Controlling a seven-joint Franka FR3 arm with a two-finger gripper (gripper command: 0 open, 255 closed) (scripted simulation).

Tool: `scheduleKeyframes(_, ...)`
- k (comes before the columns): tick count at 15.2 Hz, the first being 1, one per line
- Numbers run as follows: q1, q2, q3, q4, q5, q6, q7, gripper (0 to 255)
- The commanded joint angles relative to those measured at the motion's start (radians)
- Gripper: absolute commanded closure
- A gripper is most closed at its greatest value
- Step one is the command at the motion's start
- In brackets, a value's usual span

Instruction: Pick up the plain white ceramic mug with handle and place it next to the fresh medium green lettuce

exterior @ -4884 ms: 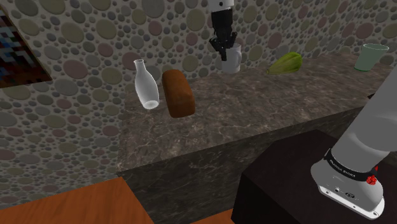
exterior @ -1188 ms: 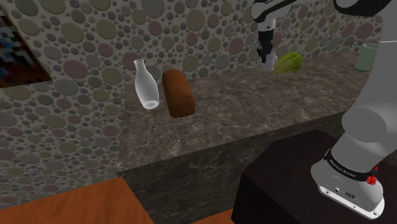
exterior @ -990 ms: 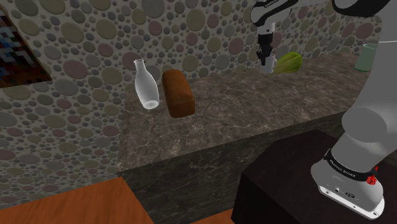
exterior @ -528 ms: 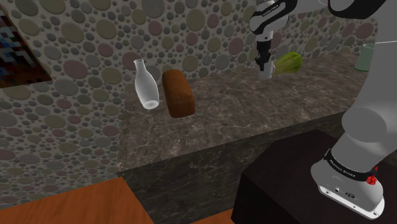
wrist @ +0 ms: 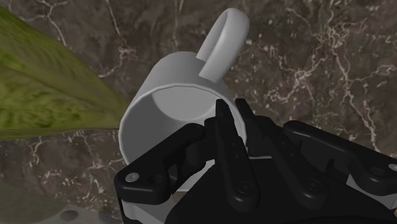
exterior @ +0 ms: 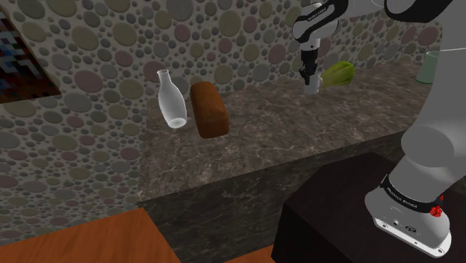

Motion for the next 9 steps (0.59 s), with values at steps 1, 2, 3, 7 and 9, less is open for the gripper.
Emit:
scheduleKeyframes(1, 0.000, 0.000, 0.000, 0.000, 0.000, 0.000, 0.000, 0)
scheduleKeyframes(2, 0.000, 0.000, 0.000, 0.000, 0.000, 0.000, 0.000, 0)
scheduleKeyframes(3, 0.000, 0.000, 0.000, 0.000, 0.000, 0.000, 0.000, 0)
scheduleKeyframes(7, 0.001, -0.006, 0.001, 0.025, 0.000, -0.031, 0.000, 0)
scheduleKeyframes(9, 0.004, -0.015, 0.002, 0.080, 0.002, -0.095, -0.001, 0)
